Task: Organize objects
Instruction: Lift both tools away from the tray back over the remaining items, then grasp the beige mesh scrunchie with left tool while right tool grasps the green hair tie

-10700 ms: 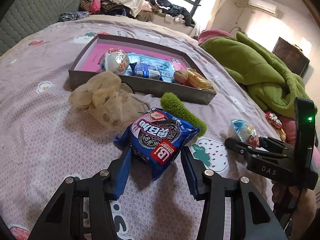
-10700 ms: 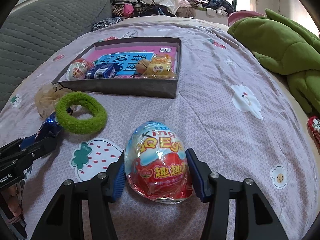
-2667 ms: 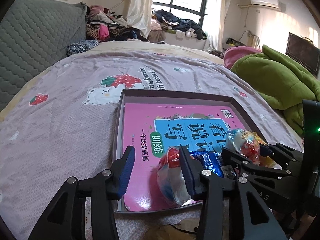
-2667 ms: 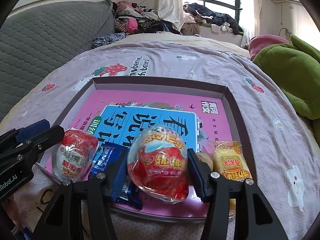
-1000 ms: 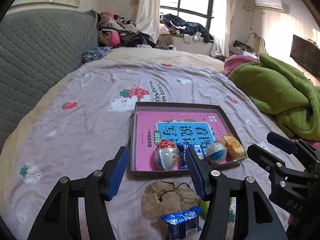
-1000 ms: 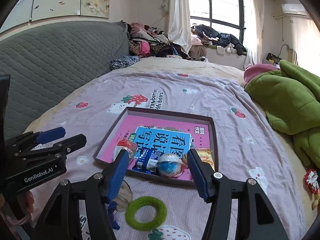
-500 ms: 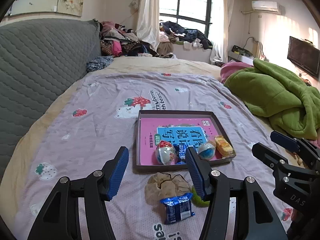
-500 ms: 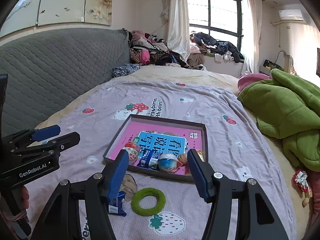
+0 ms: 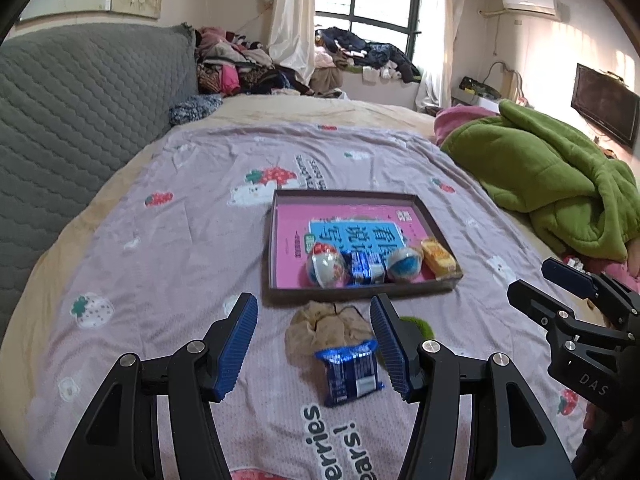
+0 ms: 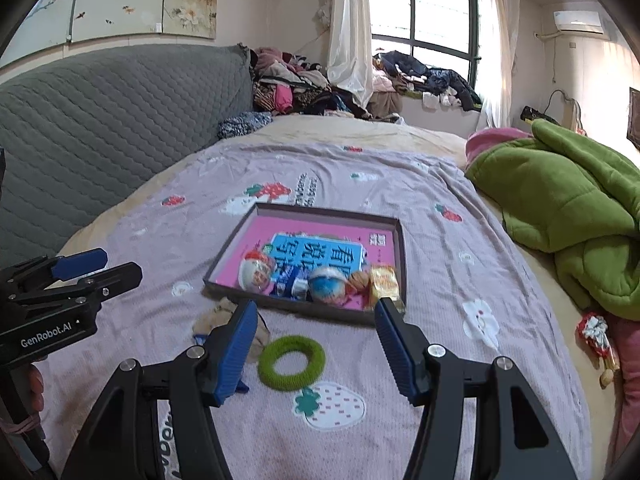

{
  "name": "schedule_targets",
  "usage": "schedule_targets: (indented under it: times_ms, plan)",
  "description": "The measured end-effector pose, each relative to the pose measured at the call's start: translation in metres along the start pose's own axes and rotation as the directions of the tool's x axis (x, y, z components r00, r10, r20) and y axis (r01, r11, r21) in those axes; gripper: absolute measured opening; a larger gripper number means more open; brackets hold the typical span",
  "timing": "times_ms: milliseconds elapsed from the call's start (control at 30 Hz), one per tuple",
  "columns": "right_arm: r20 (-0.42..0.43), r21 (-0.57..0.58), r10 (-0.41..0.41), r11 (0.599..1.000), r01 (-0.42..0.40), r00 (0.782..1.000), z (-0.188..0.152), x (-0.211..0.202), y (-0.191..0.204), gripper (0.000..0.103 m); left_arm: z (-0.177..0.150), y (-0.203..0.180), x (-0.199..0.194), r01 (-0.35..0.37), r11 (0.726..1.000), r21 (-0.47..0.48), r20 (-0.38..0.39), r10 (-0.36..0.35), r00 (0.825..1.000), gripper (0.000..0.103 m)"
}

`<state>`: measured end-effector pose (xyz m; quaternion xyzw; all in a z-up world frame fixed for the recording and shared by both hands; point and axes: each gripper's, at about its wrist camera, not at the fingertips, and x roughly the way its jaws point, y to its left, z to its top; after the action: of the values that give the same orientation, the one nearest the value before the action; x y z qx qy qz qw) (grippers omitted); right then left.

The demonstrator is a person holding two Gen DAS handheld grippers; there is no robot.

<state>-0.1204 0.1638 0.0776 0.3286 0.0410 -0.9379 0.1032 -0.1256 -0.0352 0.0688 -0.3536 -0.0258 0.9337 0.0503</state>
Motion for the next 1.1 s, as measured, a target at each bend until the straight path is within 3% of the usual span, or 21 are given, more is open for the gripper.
schedule_targets:
  times_ms: [500, 1100]
  plan:
    - [-0.089, 0.004, -0.009, 1.0, 0.009, 0.996, -0.029, 0.036, -0.006, 0.061, -0.025, 0.009, 0.059, 0.003, 0.999, -0.039, -0.125, -0.008, 0.992, 0.061]
    - [-0.201, 0.013, -0.011, 1.0, 0.014, 0.979, -0.051, 0.104, -0.013, 0.061, -0.027, 0.008, 0.138, 0.021, 0.999, -0.034, -0.237, -0.029, 0.971, 0.06]
